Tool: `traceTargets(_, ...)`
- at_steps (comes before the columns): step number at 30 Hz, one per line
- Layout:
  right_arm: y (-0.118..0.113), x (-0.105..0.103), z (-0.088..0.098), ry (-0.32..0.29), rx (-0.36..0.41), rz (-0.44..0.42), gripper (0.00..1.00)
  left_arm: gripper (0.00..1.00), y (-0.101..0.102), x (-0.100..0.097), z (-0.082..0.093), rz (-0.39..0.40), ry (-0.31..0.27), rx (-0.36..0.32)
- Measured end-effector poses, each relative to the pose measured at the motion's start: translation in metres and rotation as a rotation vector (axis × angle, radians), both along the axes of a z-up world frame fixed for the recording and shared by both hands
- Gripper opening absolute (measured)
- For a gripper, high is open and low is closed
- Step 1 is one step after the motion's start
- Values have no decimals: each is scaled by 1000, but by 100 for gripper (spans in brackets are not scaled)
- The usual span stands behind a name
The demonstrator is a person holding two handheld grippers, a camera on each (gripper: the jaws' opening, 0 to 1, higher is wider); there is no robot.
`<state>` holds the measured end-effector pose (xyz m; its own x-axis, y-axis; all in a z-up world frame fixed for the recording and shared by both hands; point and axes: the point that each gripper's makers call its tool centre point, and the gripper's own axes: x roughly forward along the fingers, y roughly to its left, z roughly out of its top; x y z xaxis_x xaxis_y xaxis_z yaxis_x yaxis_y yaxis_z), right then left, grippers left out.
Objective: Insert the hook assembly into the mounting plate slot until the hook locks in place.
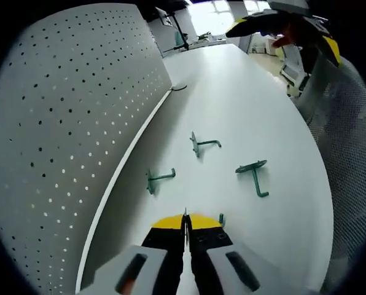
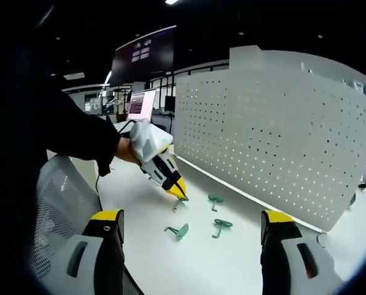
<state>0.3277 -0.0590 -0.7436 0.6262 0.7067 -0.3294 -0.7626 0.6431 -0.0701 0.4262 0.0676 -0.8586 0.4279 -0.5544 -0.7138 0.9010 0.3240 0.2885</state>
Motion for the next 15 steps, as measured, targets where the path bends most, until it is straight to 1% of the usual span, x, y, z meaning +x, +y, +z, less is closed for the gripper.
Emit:
traceTargets(7, 3, -1, 7, -21, -3, 8, 89, 1, 2, 2, 20, 56, -14, -76)
traceTargets(9, 5, 0, 10, -28, -2, 11, 89, 1, 0, 2, 27, 79, -11, -118)
traceTargets(10, 5, 0, 11, -32, -1, 11, 89, 1, -2, 1, 33, 94, -3, -153)
traceTargets(13, 7, 0, 15, -43, -1, 15, 88, 1, -2, 1, 44, 110, -17, -182)
traceTargets(15, 9, 1, 17, -50, 0, 17, 88, 1, -3, -1, 50, 118, -17, -206)
